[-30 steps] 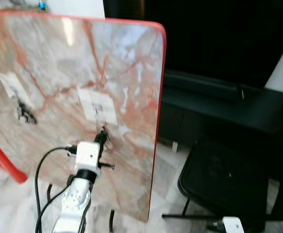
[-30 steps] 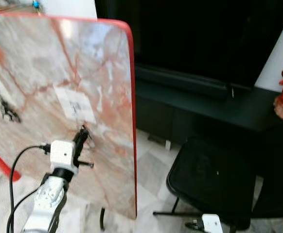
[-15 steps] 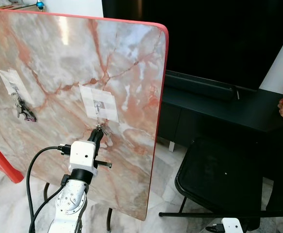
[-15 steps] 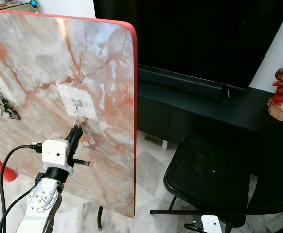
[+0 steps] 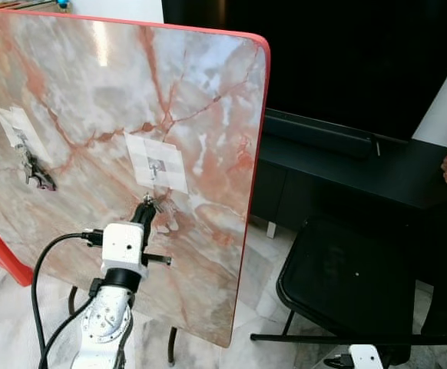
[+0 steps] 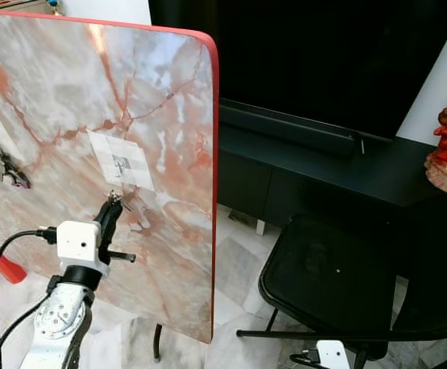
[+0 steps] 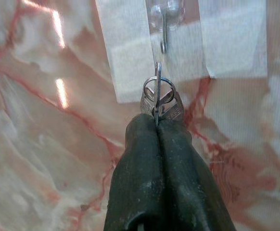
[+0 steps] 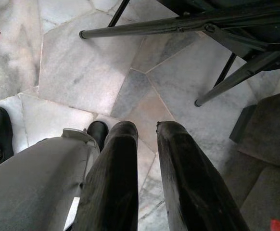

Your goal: Hang keys on a hook

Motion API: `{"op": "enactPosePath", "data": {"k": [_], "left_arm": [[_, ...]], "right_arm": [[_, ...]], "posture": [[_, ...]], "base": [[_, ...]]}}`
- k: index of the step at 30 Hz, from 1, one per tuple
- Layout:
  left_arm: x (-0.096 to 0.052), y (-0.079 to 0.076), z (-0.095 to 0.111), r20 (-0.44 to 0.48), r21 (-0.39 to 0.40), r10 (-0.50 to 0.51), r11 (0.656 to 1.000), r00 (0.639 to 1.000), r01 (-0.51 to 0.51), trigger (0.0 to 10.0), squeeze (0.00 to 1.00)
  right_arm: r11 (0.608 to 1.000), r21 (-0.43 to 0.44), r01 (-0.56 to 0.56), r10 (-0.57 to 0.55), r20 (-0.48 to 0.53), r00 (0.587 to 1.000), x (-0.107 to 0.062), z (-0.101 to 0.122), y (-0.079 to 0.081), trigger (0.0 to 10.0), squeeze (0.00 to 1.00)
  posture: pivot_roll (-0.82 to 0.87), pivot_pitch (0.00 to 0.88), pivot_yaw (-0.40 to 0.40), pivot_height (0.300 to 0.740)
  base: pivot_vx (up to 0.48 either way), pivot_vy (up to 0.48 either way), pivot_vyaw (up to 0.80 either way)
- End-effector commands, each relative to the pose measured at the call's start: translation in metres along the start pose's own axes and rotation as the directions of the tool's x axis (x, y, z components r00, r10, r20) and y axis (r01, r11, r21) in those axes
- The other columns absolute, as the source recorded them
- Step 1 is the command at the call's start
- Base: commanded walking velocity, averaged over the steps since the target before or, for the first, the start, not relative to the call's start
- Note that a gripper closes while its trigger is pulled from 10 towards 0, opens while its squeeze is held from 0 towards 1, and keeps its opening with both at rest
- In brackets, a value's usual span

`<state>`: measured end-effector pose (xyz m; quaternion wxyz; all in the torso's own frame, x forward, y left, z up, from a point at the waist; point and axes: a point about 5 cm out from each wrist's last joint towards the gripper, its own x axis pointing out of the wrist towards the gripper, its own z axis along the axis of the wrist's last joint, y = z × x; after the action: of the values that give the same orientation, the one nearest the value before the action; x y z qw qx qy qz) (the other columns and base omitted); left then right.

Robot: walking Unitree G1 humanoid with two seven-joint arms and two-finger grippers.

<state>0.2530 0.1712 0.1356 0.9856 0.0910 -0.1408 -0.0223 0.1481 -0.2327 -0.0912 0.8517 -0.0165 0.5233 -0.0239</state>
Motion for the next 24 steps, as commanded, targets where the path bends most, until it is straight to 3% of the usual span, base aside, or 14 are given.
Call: {"op": "enactPosePath", "data": {"k": [1, 24], "left_arm": [[0.001, 0.002, 0.006, 0.013, 0.009, 0.002, 1.0, 1.0, -0.002, 10.0, 0.0], [0.018, -0.006, 0.01, -0.017, 0.013, -0.058, 0.998, 0.998, 0.059, 10.0, 0.0]], "right_arm": [[1.0, -0.016, -0.003, 0.003, 0.001, 1.0, 0.0, 0.002, 0.0, 10.0, 0.0], [1.0, -0.011, -0.001, 0.001, 0.003, 1.0, 0.001, 0.003, 0.001, 10.0, 0.0]], "posture": [[0.05, 0.0, -0.056, 0.721], [0.04, 0.0, -0.048, 0.721]], "base": [[0.0, 0.0, 0.0], [0.0, 0.0, 0.0]]}}
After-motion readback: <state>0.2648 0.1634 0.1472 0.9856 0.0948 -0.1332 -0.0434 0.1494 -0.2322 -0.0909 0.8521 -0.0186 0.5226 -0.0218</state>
